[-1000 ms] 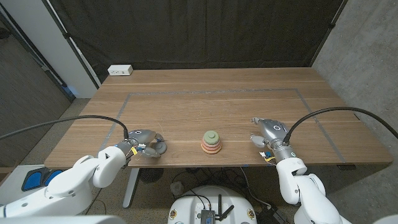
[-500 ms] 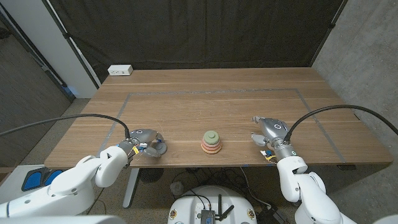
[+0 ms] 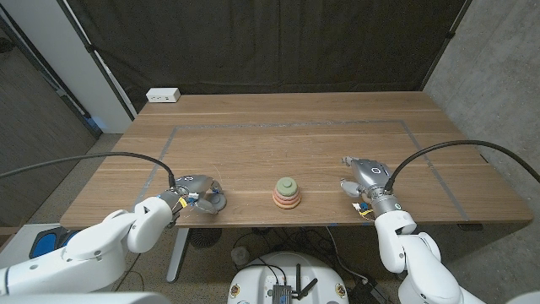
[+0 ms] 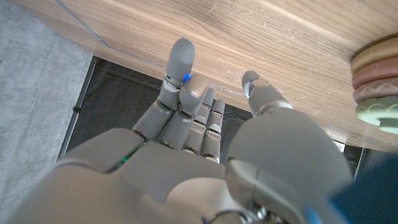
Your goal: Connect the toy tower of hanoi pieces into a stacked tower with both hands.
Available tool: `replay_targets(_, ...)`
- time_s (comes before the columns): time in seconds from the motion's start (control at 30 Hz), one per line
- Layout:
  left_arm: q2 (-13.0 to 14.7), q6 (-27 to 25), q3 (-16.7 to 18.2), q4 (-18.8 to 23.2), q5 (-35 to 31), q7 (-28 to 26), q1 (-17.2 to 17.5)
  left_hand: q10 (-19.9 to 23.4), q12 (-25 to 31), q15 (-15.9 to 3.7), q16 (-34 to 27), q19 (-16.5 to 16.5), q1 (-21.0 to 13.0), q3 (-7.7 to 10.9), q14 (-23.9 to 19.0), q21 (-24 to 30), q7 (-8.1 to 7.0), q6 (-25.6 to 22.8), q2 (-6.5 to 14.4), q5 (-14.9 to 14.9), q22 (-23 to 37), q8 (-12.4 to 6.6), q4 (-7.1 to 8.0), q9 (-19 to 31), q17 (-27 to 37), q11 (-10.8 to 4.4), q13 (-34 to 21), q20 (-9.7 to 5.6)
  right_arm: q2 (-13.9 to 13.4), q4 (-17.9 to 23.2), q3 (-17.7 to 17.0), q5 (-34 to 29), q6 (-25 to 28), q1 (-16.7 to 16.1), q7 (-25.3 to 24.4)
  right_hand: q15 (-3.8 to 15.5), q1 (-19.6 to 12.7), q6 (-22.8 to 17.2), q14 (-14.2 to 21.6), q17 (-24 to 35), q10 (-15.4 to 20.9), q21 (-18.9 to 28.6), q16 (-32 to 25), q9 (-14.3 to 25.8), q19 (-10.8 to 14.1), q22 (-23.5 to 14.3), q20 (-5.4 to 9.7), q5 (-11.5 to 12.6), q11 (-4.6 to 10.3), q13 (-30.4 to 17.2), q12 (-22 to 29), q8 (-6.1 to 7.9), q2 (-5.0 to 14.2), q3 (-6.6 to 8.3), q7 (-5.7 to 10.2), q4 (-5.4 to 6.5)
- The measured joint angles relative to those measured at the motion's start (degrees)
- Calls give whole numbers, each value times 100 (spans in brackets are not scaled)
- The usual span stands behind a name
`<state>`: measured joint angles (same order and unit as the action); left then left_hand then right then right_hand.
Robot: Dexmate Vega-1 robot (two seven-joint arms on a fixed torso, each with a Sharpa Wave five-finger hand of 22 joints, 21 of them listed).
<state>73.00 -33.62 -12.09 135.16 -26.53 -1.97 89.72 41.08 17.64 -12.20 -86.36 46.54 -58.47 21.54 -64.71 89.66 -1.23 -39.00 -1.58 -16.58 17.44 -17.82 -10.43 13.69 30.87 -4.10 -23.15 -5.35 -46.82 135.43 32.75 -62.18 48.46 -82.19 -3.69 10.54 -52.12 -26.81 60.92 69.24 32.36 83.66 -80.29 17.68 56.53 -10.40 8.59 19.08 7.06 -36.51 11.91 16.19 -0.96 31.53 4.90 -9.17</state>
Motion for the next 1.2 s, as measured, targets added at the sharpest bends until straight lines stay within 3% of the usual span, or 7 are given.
replay_targets(0.67,331,26,417,178,497,-226,105,92,-78,-29,83,39,-20,23,-29,-25,3,-61,-20,-43,0,-21,-23,50,71,32,-1,-19,-7,88,38,-65,89,17,42,0,1,0,0,25,0,0,26,0,0,-14,0,22,0,1,-27,0,1,0,0,0)
replay_targets(0.8,331,73,417,178,545,-254,105,93,-85,-48,83,116,-20,23,-54,-25,3,-59,-20,-43,27,-21,-23,50,89,31,-2,-34,-1,105,28,-65,89,4,42,0,23,0,0,27,0,0,26,0,0,-14,0,22,0,1,-27,0,23,0,0,0)
replay_targets(1.2,328,217,884,301,622,-127,284,103,-113,-22,83,162,-20,47,-145,-24,-10,-94,-20,-83,53,-10,-47,67,166,18,-2,-59,-7,156,2,-53,165,-44,14,0,23,0,0,24,0,0,26,0,0,-14,0,43,0,1,-26,0,23,-17,0,-17)
